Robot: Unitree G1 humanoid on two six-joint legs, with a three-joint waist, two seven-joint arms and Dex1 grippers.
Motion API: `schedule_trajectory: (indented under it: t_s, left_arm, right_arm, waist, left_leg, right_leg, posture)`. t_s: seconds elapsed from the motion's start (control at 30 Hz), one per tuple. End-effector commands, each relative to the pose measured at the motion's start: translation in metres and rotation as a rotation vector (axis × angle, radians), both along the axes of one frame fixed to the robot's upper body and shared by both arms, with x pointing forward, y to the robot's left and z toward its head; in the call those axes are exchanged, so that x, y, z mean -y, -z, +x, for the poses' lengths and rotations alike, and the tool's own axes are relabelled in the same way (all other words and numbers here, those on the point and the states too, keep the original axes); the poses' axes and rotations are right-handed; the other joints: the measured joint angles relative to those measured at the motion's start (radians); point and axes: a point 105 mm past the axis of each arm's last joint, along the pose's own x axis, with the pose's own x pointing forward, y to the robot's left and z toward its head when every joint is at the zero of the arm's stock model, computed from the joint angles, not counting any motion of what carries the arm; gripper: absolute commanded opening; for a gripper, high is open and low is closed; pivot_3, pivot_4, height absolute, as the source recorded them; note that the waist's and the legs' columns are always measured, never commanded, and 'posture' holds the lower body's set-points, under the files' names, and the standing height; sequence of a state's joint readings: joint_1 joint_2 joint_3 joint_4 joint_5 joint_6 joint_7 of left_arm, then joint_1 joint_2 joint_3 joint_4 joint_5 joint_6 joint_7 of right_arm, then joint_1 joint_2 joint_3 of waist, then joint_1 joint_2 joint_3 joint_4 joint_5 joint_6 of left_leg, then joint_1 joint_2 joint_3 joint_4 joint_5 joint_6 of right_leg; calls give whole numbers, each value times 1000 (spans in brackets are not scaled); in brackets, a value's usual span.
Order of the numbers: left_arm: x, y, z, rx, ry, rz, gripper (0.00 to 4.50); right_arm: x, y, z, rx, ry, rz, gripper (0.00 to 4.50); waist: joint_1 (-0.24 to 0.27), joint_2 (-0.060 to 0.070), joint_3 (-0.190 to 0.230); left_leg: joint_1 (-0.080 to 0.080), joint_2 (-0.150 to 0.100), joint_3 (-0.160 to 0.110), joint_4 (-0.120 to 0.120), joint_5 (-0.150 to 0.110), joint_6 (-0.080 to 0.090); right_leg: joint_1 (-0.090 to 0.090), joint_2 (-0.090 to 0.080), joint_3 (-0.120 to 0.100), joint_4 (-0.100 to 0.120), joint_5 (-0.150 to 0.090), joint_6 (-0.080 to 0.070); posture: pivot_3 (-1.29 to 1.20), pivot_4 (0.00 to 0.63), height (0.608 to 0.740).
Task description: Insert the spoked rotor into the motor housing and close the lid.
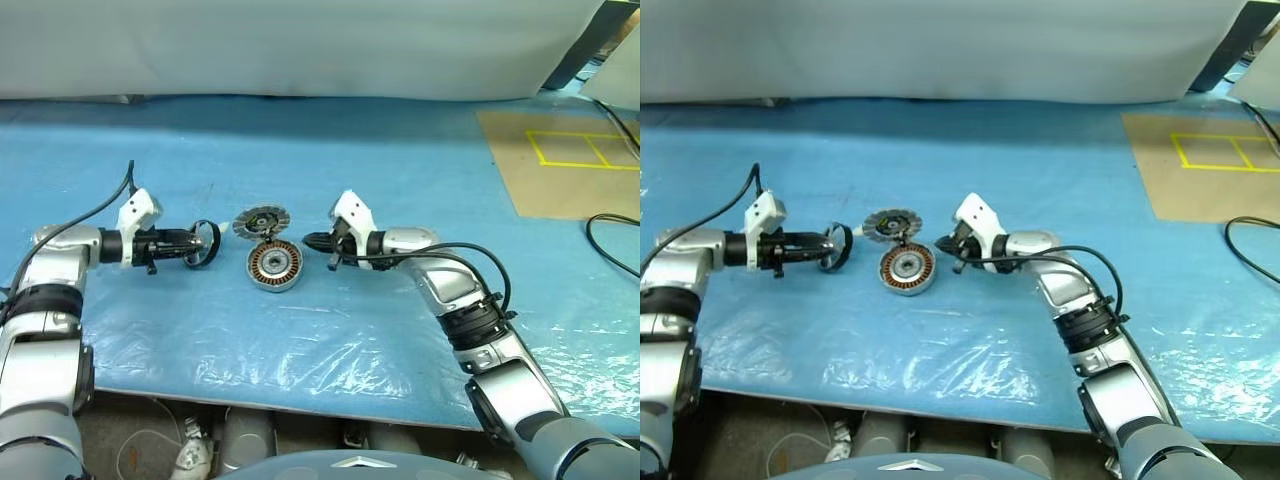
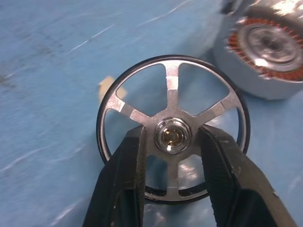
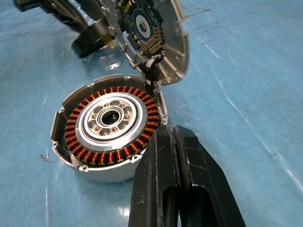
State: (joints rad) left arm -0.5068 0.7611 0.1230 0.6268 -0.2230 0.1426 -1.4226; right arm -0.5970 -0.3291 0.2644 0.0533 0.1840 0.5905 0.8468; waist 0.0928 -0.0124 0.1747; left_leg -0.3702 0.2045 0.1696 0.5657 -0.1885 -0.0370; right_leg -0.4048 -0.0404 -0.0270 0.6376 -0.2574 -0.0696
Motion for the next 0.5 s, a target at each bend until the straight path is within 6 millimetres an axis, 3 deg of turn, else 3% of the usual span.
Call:
schedule_trajectory:
  t_s: [0.03, 0.23, 0.37, 0.5]
  left_arm:
    - [10, -38, -22, 100, -6, -122, 1321]
    - [36, -37, -61, 90, -91, -257, 1321]
    - [55, -32, -70, 75, -108, -301, 1321]
    - [70, -19, -66, 86, -139, -307, 1321]
  right_arm:
    - [5, -19, -7, 67, -20, 63, 0]
    - [15, -9, -17, 156, -80, 18, 0]
    - [15, -6, -18, 102, -108, 34, 0]
    - [11, 1, -23, 106, -175, 8, 0]
  waist:
    - [-2, 0, 0]
    - [-1, 0, 1]
    - [-3, 0, 1]
    - [-4, 1, 1]
  left_leg:
    - [-1, 0, 0, 0, 0, 0]
    - [0, 0, 2, -1, 0, 0]
    - [1, 0, 4, 0, 0, 1]
    - [3, 0, 4, 0, 0, 1]
  right_leg:
    - [-1, 0, 0, 0, 0, 0]
    - [-1, 0, 1, -2, -3, -4]
    - [1, 1, 2, -5, -3, -5]
    - [3, 1, 2, -5, -3, -5]
  posture:
    - [0, 150, 740]
    - [0, 150, 740]
    - [0, 150, 740]
    - [0, 150, 740]
